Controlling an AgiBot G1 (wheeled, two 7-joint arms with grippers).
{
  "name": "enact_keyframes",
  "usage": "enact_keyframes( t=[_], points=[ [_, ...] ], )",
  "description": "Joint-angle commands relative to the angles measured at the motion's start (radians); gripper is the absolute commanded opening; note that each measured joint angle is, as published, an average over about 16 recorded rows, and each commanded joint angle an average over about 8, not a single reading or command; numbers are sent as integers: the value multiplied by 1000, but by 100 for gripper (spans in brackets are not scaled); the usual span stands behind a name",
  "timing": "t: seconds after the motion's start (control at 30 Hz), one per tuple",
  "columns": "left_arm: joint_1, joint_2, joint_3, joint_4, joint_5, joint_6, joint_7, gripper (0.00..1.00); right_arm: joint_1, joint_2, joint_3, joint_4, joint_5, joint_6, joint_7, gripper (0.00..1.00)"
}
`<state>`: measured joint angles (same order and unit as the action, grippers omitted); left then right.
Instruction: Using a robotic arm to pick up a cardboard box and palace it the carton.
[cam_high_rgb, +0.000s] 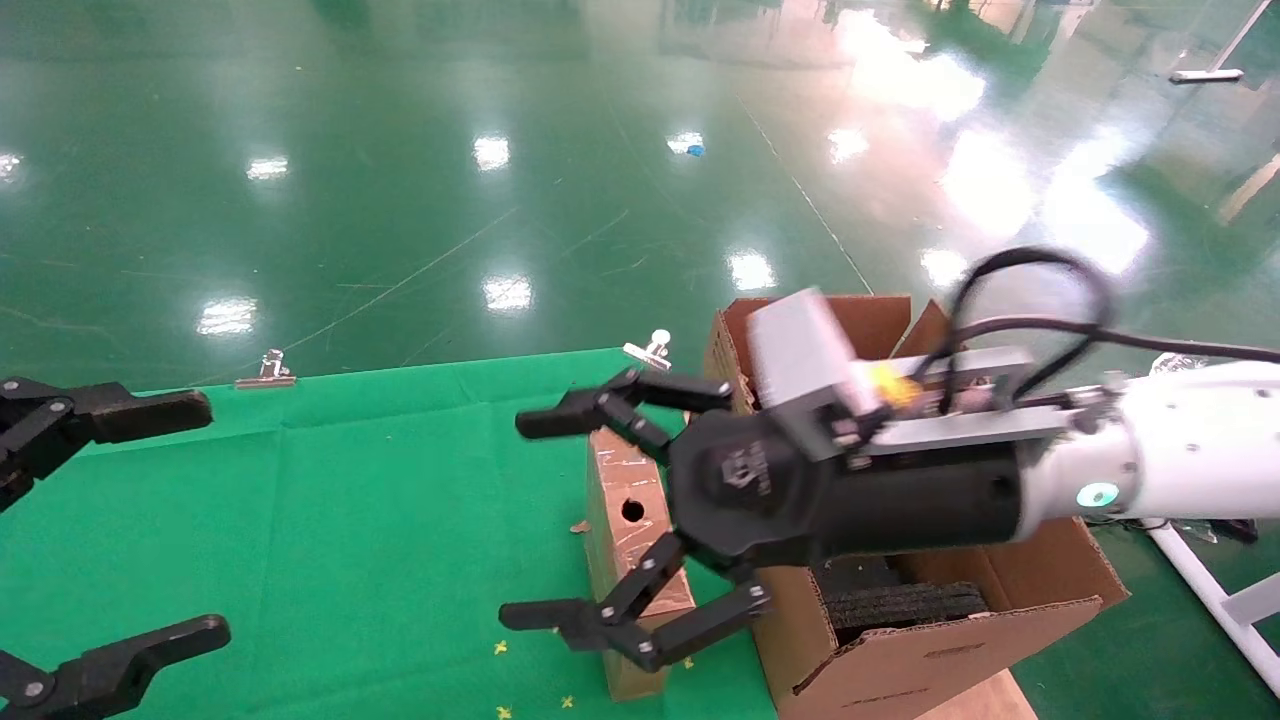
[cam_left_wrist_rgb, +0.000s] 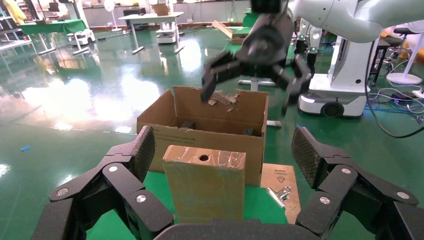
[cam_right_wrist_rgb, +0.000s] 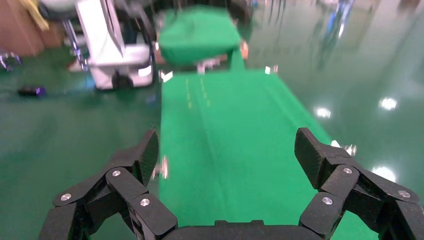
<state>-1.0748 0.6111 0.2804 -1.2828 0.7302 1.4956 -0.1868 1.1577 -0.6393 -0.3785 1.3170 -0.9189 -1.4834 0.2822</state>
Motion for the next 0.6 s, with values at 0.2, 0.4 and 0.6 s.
enact_keyframes(
  t=[0.2,0.4,0.6],
  points=[
    [0,0,1,0,0,0,0,100,170,-85,-156,11,-283,-30,153,100],
    [0,0,1,0,-1,0,1,100,385,-190,-317,-6,-519,-93,297,100],
    [0,-1,2,0,-1,0,1,100,602,-233,-512,2,-610,-112,386,100]
  ],
)
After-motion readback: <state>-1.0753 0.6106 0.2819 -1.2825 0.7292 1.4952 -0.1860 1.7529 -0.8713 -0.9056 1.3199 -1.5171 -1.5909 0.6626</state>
